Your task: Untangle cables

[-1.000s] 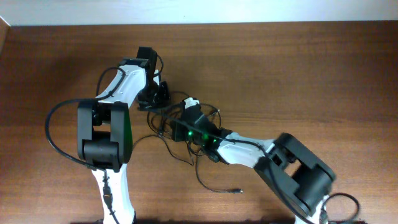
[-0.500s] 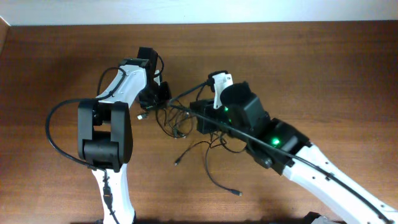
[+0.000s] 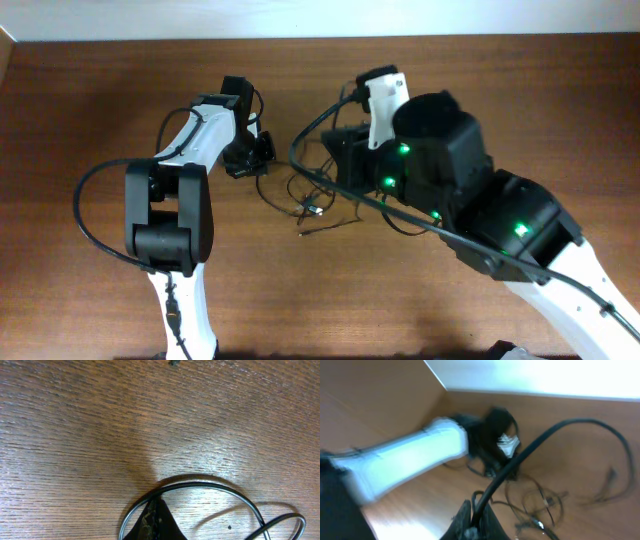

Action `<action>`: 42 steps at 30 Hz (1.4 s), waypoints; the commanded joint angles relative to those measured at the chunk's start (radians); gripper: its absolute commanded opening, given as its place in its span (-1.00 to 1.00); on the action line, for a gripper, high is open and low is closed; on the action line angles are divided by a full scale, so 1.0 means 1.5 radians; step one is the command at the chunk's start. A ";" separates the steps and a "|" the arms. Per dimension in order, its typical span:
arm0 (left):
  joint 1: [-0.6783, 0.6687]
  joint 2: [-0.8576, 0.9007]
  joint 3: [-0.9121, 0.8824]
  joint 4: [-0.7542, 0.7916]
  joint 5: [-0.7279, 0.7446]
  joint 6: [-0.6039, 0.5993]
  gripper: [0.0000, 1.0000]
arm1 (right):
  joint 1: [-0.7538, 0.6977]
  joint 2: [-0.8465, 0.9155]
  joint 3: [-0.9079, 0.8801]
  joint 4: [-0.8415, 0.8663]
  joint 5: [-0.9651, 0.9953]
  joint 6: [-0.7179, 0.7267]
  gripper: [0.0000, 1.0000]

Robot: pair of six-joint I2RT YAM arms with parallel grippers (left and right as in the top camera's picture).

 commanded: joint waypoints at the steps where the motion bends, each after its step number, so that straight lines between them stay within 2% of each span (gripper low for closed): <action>1: -0.002 0.009 -0.007 -0.004 0.000 -0.002 -0.95 | 0.000 0.054 0.008 -0.066 0.026 -0.006 -0.92; 6: -0.002 0.009 -0.007 -0.004 0.000 -0.002 -0.94 | 0.000 0.182 0.008 -0.140 0.004 -0.006 -0.91; 7: -0.002 0.009 -0.007 -0.004 0.000 -0.002 -0.93 | 0.000 0.206 0.009 -0.139 -0.005 -0.006 -0.77; 8: -0.002 0.009 -0.007 -0.004 0.000 -0.002 -0.92 | 0.000 0.216 0.009 -0.136 -0.004 -0.006 -0.14; 9: -0.002 0.009 -0.007 -0.004 0.000 -0.002 -0.93 | -0.003 0.218 0.009 -0.131 -0.004 -0.006 0.32; 11: -0.002 0.009 -0.007 -0.004 0.000 -0.002 -0.91 | -0.015 0.213 0.011 -0.125 -0.005 -0.006 0.57; 14: -0.002 0.009 -0.007 -0.004 0.000 -0.002 -0.91 | -0.053 0.211 0.011 -0.144 -0.020 -0.006 0.68; 16: -0.002 0.009 -0.007 -0.004 0.000 -0.002 -0.90 | -0.079 0.212 0.010 -0.158 -0.061 -0.006 0.68; 17: -0.002 0.009 -0.007 -0.004 0.000 -0.002 -0.89 | -0.090 0.212 0.010 -0.167 -0.070 -0.006 0.57; 19: -0.002 0.009 -0.007 -0.004 0.000 -0.002 -0.89 | -0.096 0.212 0.010 -0.190 -0.070 -0.007 0.12; 22: -0.002 0.009 -0.007 -0.004 0.000 -0.002 -0.89 | -0.096 0.212 0.010 -0.227 -0.057 -0.007 -0.37; 23: -0.001 0.009 -0.007 -0.004 0.000 -0.002 -0.90 | -0.096 0.212 0.010 -0.237 -0.043 -0.007 -0.42; 24: -0.001 0.009 -0.007 -0.004 0.000 -0.002 -0.90 | -0.096 0.212 0.010 -0.248 -0.013 -0.023 0.06; 25: -0.001 0.009 -0.007 -0.004 0.000 -0.002 -0.90 | -0.096 0.212 0.010 -0.254 0.008 -0.043 0.22; 26: -0.001 0.009 -0.007 -0.005 0.000 -0.002 -0.90 | -0.096 0.212 0.010 -0.261 0.033 -0.054 0.28; 28: -0.001 0.009 -0.007 -0.005 0.000 -0.002 -0.90 | -0.098 0.212 0.009 -0.303 0.112 -0.047 0.39; 31: -0.001 0.009 -0.007 -0.006 -0.001 -0.002 -0.88 | -0.140 0.212 -0.011 -0.350 0.123 0.003 0.43; 33: -0.001 0.009 -0.007 -0.007 -0.001 -0.002 -0.73 | -0.181 0.213 -0.045 -0.347 0.123 0.045 0.44; 34: -0.001 0.008 -0.006 -0.012 0.001 -0.002 -1.00 | -0.205 0.213 -0.073 -0.338 0.122 0.061 0.44; 36: -0.001 0.000 0.023 -0.053 0.002 0.037 -1.00 | -0.241 0.213 -0.114 -0.314 0.105 0.062 0.45; 39: -0.004 -0.043 0.098 -0.155 -0.072 0.043 -0.99 | -0.293 0.213 -0.165 -0.280 0.066 0.062 0.47; 42: -0.010 -0.095 0.117 -0.164 -0.073 0.045 -0.62 | -0.302 0.213 -0.171 -0.249 0.040 0.062 0.82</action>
